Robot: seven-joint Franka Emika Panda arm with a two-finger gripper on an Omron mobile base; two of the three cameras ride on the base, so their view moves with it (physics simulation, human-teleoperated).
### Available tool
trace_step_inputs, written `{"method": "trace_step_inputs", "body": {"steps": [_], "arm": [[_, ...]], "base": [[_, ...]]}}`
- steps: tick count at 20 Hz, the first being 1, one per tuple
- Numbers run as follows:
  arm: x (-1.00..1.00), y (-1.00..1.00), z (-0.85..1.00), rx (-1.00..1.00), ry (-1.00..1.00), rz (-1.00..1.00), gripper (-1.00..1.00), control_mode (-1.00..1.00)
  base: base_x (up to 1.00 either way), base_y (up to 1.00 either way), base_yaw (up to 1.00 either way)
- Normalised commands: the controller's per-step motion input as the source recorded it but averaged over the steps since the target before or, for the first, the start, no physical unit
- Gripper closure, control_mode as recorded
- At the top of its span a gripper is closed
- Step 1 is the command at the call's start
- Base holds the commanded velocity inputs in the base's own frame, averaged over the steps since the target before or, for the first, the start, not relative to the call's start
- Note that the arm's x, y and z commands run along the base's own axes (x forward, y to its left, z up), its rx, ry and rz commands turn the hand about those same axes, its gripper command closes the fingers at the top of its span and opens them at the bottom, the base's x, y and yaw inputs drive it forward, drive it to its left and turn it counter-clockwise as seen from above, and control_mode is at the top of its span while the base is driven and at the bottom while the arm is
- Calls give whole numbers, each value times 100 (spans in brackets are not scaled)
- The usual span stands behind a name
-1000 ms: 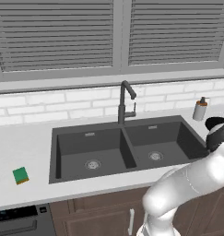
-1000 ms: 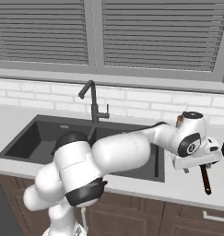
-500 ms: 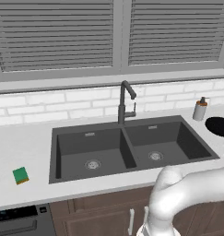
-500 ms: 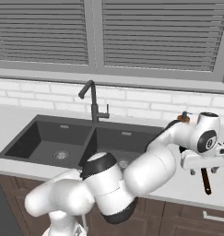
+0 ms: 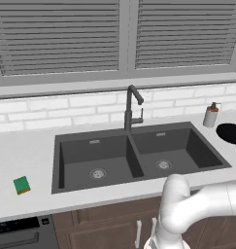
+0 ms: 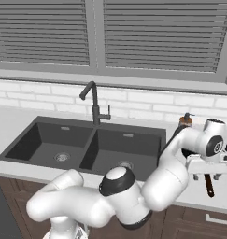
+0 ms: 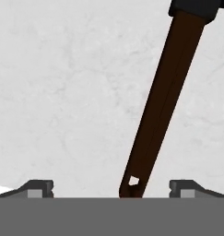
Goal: Pick the pan and sponge and place them into the sink. Then turn on the water.
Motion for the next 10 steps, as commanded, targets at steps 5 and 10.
{"method": "trace_step_inputs", "body": {"steps": [5, 10], "arm": [[0, -1, -43, 0, -14, -1, -100, -100], [4, -2, -41, 0, -13, -2, -100, -100]], "base": [[0, 0, 0], [0, 0, 0]]}}
